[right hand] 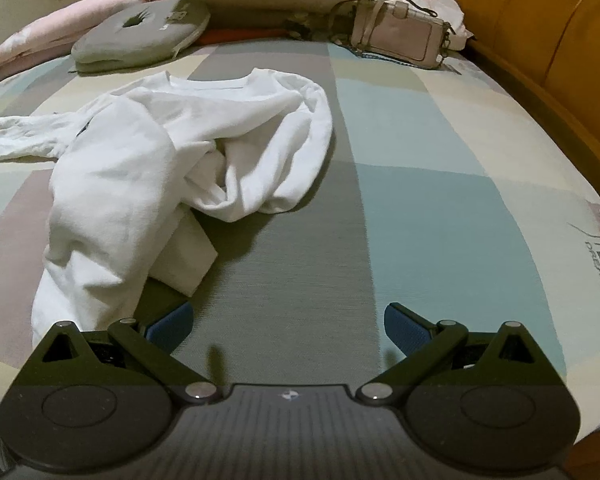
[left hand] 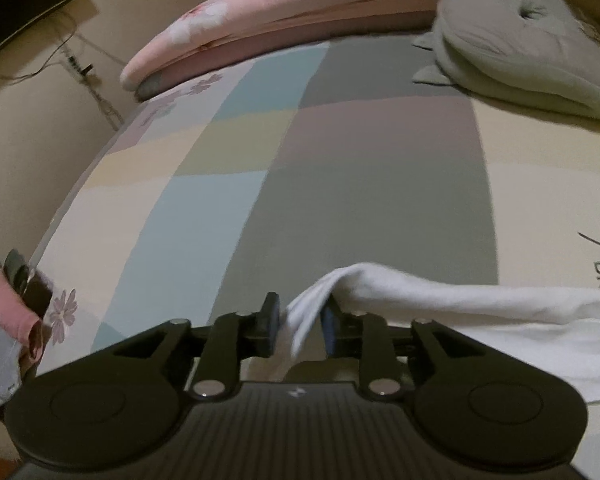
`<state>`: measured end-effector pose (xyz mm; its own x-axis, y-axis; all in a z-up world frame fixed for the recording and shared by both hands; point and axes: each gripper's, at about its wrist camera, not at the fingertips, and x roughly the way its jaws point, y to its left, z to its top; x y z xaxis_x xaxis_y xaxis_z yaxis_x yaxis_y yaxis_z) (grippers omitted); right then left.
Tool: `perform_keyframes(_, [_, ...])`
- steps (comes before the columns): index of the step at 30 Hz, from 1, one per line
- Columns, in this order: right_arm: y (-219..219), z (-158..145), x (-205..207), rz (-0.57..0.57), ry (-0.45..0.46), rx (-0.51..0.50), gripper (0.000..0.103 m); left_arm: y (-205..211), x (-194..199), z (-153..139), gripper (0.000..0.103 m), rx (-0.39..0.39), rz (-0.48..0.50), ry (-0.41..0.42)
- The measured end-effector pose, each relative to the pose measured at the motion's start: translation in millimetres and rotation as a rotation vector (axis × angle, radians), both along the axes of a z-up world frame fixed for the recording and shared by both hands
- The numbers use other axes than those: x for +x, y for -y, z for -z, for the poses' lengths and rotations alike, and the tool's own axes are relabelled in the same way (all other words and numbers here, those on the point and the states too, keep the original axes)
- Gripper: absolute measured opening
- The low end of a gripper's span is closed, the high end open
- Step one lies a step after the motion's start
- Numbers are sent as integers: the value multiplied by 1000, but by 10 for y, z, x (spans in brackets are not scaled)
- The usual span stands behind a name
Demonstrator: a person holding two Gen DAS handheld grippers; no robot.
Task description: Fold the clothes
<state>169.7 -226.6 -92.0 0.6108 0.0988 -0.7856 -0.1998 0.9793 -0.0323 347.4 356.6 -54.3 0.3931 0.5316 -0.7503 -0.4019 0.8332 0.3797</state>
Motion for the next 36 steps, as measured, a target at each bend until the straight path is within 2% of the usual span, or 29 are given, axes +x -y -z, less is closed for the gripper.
perform_keyframes(2, [-35, 0, 12, -10, 0, 0, 103, -46, -26, -8, 36, 11, -24, -3])
perform_keyframes(5, [-71, -15, 16, -28, 5, 5, 103, -101, -79, -54, 35, 34, -48, 0])
perform_keyframes(7, [-86, -25, 15, -38, 8, 8, 103, -69, -114, -116, 34, 24, -29, 11])
perform_keyframes(13, [-84, -44, 44, -52, 19, 19, 103, 413, -61, -329, 34, -14, 163, 67])
perform_keyframes(16, [-65, -60, 72, -61, 29, 29, 103, 791, 61, -364, 36, -108, 306, 93])
perform_keyframes(20, [-17, -27, 117, -62, 29, 44, 103, 1390, 251, -202, 37, -235, 485, 101])
perform_keyframes(26, [72, 104, 187, -67, 10, 44, 103, 1983, 567, 255, 37, -267, 624, 50])
perform_keyframes(29, [145, 160, 236, -58, -2, 69, 103, 2074, 719, 456, 36, -268, 632, 19])
perform_keyframes(31, [175, 198, 262, -55, -9, 80, 103, 2057, 771, 516, 33, -304, 631, 13])
perform_keyframes(32, [188, 216, 273, -54, -13, 85, 102, 2042, 790, 537, 28, -328, 630, 13])
perform_keyframes(33, [200, 234, 284, -53, -16, 91, 101, 2028, 809, 557, 10, -351, 630, 12])
perform_keyframes(34, [215, 252, 294, -51, -20, 97, 100, 2010, 824, 558, 0, -377, 629, 11])
perform_keyframes(36, [241, 288, 320, -44, -28, 104, 100, 2019, 853, 532, 0, -372, 624, 9])
